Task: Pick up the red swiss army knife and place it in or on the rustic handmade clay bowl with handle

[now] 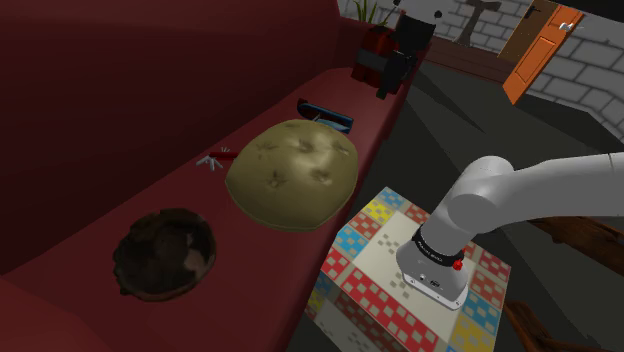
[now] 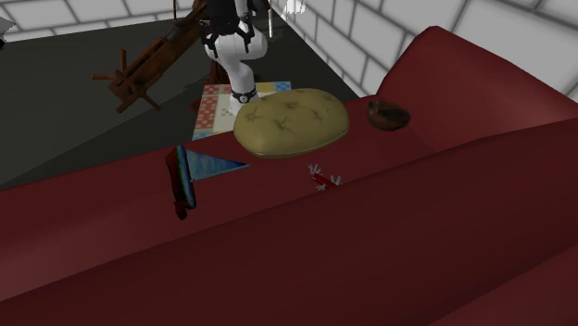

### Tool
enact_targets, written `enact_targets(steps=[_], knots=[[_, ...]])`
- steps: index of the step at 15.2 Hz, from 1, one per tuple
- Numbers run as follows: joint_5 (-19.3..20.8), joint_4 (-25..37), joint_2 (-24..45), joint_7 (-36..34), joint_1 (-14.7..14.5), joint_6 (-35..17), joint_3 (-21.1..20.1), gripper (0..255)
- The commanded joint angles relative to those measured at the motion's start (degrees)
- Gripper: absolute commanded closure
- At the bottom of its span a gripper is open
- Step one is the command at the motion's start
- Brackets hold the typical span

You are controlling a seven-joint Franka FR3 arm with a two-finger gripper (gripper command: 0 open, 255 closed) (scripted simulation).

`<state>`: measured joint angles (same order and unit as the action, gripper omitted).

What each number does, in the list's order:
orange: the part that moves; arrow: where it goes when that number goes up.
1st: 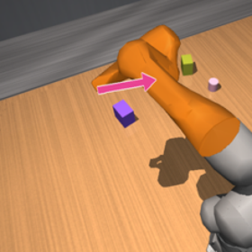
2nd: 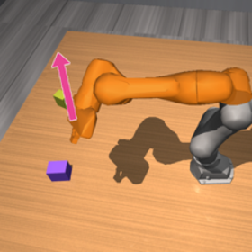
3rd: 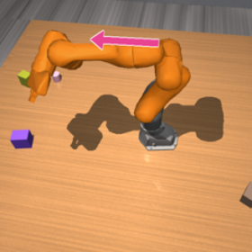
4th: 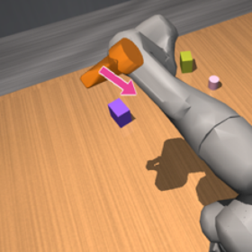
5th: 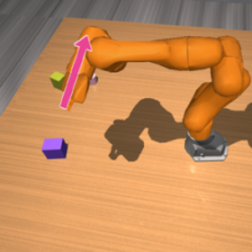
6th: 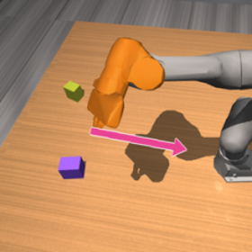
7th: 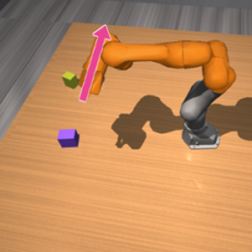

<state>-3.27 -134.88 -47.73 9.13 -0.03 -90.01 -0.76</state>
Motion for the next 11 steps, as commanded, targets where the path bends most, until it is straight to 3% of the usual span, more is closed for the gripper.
enact_targets(steps=[1, 11], knots=[[0.00, 0.00, 0.00, 0.00, 0.00, 0.00, 0.00, 0], [-2.25, 3.82, 18.99, -2.25, -2.76, -12.90, -5.65, 0]])
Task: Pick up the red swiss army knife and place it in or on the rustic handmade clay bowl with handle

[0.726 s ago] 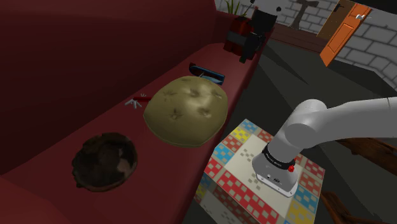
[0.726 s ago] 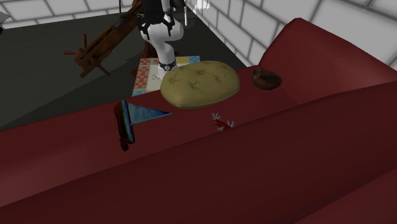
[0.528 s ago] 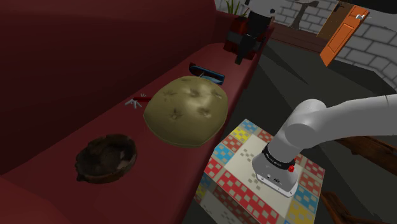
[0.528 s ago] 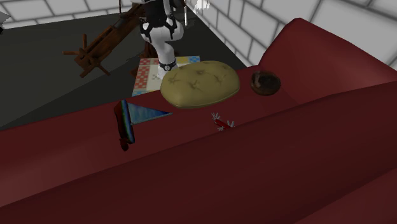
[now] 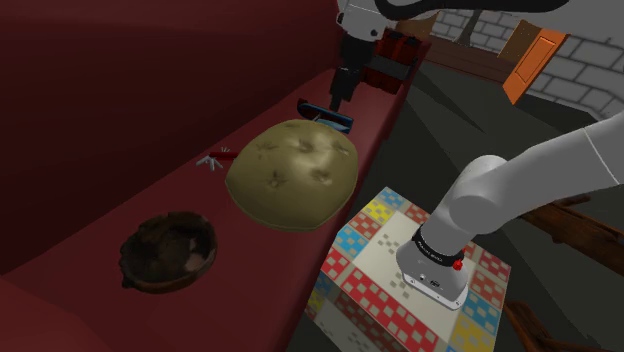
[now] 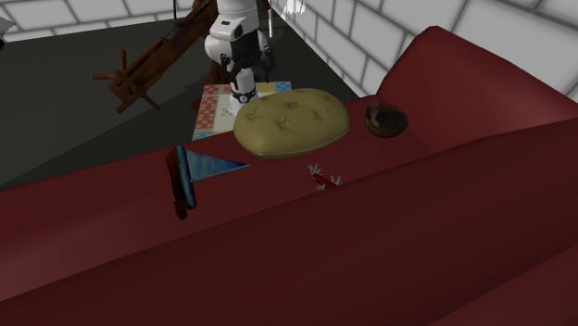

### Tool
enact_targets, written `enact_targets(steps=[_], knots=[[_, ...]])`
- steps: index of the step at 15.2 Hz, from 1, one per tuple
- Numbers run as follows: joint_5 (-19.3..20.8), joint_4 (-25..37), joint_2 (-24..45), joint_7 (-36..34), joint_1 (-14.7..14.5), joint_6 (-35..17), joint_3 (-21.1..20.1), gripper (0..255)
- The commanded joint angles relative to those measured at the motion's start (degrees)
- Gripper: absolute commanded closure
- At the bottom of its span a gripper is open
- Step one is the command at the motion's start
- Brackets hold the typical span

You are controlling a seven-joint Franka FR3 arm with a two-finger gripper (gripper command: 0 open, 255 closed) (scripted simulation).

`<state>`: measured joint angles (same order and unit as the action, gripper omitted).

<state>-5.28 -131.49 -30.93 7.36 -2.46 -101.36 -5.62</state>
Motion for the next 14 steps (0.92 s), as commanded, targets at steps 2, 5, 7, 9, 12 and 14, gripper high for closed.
enact_targets(steps=[2, 5, 7, 9, 12, 14], knots=[[-0.30, 2.02, 6.33, -1.00, -0.79, -3.64, -1.86, 0], [-0.09, 4.91, 12.68, -1.88, -1.42, -6.41, -3.43, 0], [0.28, 7.16, 16.99, -2.53, -1.83, -7.99, -4.42, 0], [0.82, 9.67, 21.35, -3.24, -2.27, -9.34, -5.35, 0], [1.95, 13.92, 27.98, -4.41, -3.03, -10.91, -6.60, 0], [2.89, 17.10, 32.46, -5.23, -3.65, -11.64, -7.30, 0]])
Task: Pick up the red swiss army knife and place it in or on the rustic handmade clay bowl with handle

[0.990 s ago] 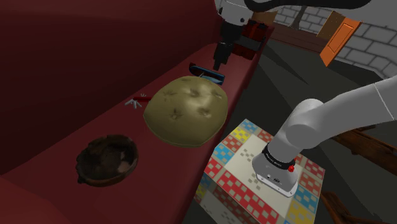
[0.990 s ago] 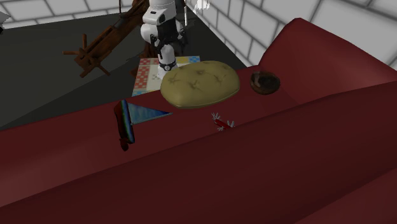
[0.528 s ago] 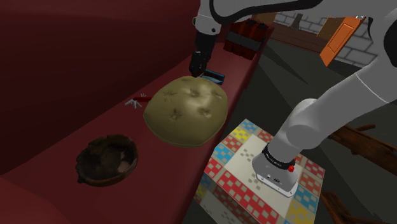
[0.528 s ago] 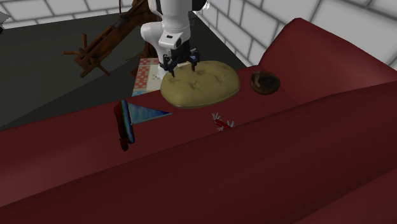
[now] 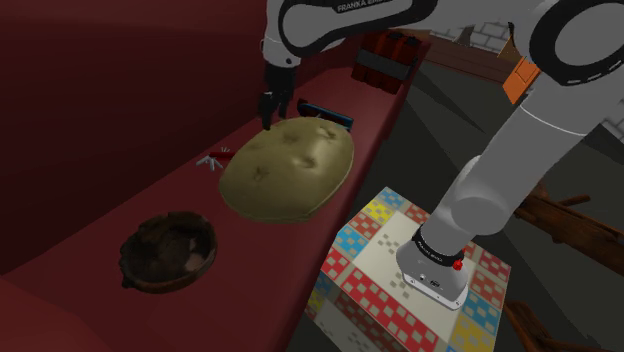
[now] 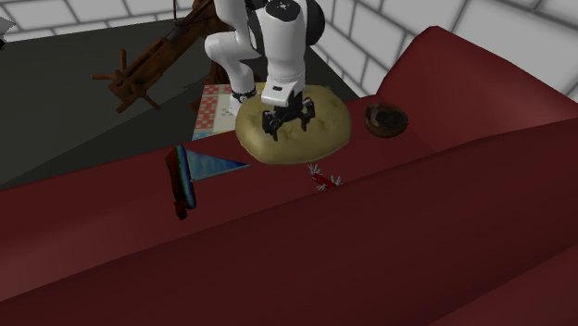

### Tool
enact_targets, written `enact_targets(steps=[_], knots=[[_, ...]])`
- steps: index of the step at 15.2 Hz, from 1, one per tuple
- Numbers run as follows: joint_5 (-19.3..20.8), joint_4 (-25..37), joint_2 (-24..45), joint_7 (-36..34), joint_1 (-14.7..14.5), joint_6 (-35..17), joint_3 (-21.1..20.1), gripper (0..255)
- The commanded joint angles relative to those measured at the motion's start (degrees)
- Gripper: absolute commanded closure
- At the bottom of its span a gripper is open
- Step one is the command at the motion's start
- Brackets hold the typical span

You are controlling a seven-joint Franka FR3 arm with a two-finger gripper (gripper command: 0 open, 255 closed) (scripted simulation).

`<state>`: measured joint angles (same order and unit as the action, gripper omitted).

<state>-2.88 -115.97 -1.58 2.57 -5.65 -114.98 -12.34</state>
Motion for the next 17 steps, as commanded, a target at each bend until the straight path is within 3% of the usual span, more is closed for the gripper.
enact_targets(steps=[1, 10, 17], knots=[[1.01, 3.27, 5.36, -0.85, -0.80, 1.72, -0.90, 0], [5.83, 21.06, 25.29, -3.86, -5.13, 2.28, -2.16, 0], [6.27, 17.82, 26.87, -4.14, -5.33, -2.51, -1.94, 0]])
